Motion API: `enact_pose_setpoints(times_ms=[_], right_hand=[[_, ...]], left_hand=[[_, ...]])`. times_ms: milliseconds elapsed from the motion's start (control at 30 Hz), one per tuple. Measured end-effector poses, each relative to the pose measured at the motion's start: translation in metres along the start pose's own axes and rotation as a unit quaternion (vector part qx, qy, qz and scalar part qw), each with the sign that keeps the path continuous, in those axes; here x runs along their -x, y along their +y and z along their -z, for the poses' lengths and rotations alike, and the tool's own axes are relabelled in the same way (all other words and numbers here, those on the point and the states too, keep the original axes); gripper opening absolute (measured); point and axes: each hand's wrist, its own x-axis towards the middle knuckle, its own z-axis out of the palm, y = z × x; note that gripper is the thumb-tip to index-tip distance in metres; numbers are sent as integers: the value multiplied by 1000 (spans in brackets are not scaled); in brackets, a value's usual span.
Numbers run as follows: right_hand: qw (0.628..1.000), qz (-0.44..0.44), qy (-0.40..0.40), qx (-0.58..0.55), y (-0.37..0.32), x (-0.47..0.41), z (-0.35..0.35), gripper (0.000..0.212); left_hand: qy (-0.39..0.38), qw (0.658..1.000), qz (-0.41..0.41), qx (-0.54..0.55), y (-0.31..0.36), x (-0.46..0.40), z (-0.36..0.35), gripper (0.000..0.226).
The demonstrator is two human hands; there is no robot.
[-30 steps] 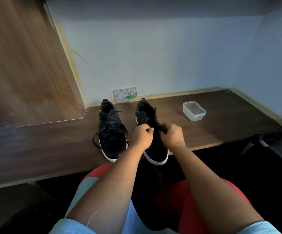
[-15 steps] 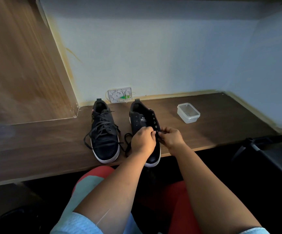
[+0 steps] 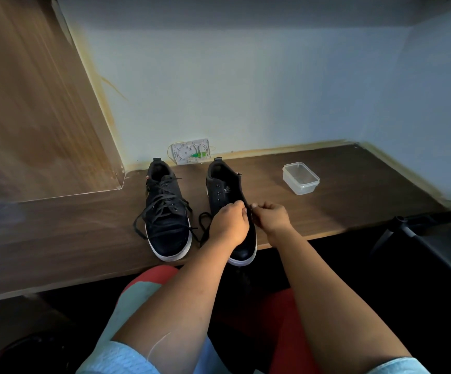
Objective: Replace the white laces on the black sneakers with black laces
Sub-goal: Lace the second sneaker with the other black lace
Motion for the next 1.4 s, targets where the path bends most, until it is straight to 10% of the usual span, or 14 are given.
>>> enact_pose_setpoints(times_ms=[133,267,400,567,667,767,867,1000,1167,1300,1400], right_hand=[[951,65,227,-201,-42,1,23,22],[886,176,240,-355,-80,25,36,18],[940,307,149,-6,-79,43,16,10],[846,172,-59,501,-38,25,22,30],[894,142,-60,422,-38,18,32,20],[966,95,210,113,-53,3,60,22],[933,18,266,-242,-57,-4,84,24],[998,30,37,44,-43,9,50,23],[901,144,-84,401,-26,16,15,28],[976,113,152,112,-39,9,31,20],[950,85,284,-102,-48,0,56,25]], left_hand=[[-50,998,22,22,-2,-3,8,25],[-114,990,55,69,-4,-7,17,29],[-130,983,79,106,-8,-10,21,27],[-117,991,50,47,-8,-6,18,24],[-119,989,57,62,-10,-6,20,28],[-135,985,64,85,-12,-7,22,31],[-151,981,69,100,-14,-9,22,30],[-154,979,78,106,-13,-11,21,29],[-142,982,73,95,-11,-10,21,29],[-149,980,74,106,-9,-8,24,29],[-159,977,81,115,-10,-7,24,28]])
